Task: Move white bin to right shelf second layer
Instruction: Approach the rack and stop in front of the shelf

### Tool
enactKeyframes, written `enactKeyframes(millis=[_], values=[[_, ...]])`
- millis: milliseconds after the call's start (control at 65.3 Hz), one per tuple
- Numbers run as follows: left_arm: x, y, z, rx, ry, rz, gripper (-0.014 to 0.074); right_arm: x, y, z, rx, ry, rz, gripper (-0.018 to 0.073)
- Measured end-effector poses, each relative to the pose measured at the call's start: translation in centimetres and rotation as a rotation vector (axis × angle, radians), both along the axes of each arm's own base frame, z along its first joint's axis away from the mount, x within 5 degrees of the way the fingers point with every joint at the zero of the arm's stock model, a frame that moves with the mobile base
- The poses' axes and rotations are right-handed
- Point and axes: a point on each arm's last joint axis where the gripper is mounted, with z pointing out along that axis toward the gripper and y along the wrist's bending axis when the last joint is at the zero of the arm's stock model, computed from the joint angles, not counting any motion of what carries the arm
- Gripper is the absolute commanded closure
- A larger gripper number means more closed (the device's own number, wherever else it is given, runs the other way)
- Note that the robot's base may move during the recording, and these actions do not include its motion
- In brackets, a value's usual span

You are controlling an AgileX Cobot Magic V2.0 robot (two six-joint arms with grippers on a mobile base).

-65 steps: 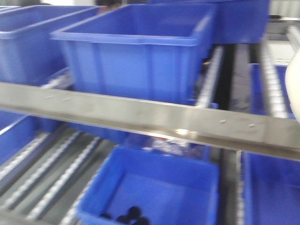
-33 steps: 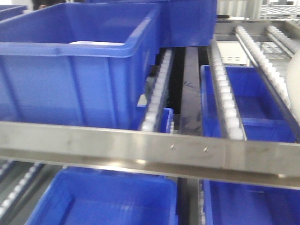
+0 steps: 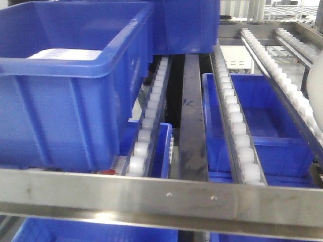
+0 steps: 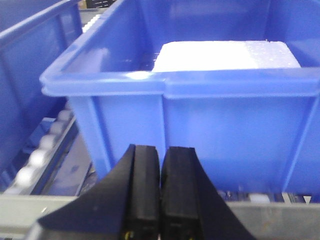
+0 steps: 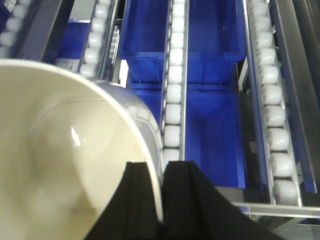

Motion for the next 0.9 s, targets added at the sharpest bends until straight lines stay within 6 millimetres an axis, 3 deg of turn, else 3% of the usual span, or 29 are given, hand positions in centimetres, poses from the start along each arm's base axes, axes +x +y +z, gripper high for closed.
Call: enactKeyframes(millis=[903], values=[[0.00,0.00,0.00,0.000,0.000,0.000,0.0512,0.00,0.00,0.00,0.000,0.000,0.000,0.0483]])
